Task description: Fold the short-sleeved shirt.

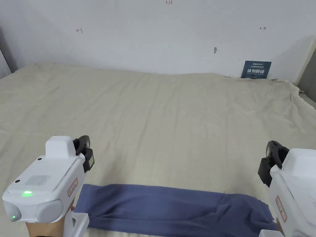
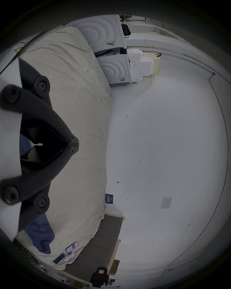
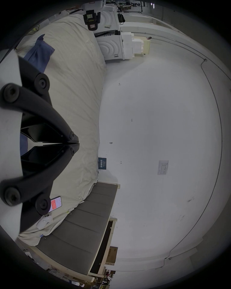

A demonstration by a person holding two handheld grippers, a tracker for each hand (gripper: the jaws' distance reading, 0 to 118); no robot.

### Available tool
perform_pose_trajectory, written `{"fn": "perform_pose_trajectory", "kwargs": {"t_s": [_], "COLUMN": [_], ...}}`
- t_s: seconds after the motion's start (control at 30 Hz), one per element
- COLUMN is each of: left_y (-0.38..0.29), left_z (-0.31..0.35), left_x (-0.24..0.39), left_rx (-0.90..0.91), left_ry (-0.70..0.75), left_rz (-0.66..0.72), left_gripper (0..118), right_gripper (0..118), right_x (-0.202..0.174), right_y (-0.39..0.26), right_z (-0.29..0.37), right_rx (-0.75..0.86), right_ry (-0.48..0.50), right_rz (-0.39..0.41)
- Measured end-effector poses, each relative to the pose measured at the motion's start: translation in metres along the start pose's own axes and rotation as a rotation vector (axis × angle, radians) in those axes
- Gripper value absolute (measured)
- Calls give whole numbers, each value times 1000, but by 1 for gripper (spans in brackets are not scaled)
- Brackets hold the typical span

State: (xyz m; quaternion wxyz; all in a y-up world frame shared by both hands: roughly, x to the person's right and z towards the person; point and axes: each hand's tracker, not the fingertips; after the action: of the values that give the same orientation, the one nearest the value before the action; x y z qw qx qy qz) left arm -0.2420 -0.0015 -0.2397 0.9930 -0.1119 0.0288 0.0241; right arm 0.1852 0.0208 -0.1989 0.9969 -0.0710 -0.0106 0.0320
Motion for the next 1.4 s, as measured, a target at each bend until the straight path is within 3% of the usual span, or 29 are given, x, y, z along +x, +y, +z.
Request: {"fn": "perform_pose_trajectory", "kwargs": {"t_s": [0.17,0.4,0.57,0.67,0.8,0.9,0.97,1.03,1.4], "left_y": [-4,-24,-45,-63,-83,-97,-104,-110,-141], "left_z": [-10,-48,-67,-78,-95,-106,-112,-117,-138], "left_x": [-10,-66,-97,-116,-130,-138,-142,-142,-138], "left_rx": [-81,-359,-547,-636,-735,-806,-841,-861,-931], "left_ry": [-53,-276,-377,-359,-333,-328,-345,-357,-411], "left_rz": [41,287,381,435,395,401,424,424,451], "left_gripper": [0,0,0,0,0,8,35,69,70], "right_gripper": [0,0,0,0,0,0,0,0,0], "right_x": [1,3,2,2,3,3,3,2,-4], "right_y": [1,0,-4,-7,-13,-18,-21,-24,-29], "right_z": [-1,-7,-13,-17,-25,-31,-35,-39,-43], "right_rx": [-4,-24,-45,-70,-101,-120,-134,-146,-183], "right_ry": [7,9,11,35,21,13,7,8,-3], "right_rz": [-5,-7,-5,-16,-7,-7,1,0,14]}}
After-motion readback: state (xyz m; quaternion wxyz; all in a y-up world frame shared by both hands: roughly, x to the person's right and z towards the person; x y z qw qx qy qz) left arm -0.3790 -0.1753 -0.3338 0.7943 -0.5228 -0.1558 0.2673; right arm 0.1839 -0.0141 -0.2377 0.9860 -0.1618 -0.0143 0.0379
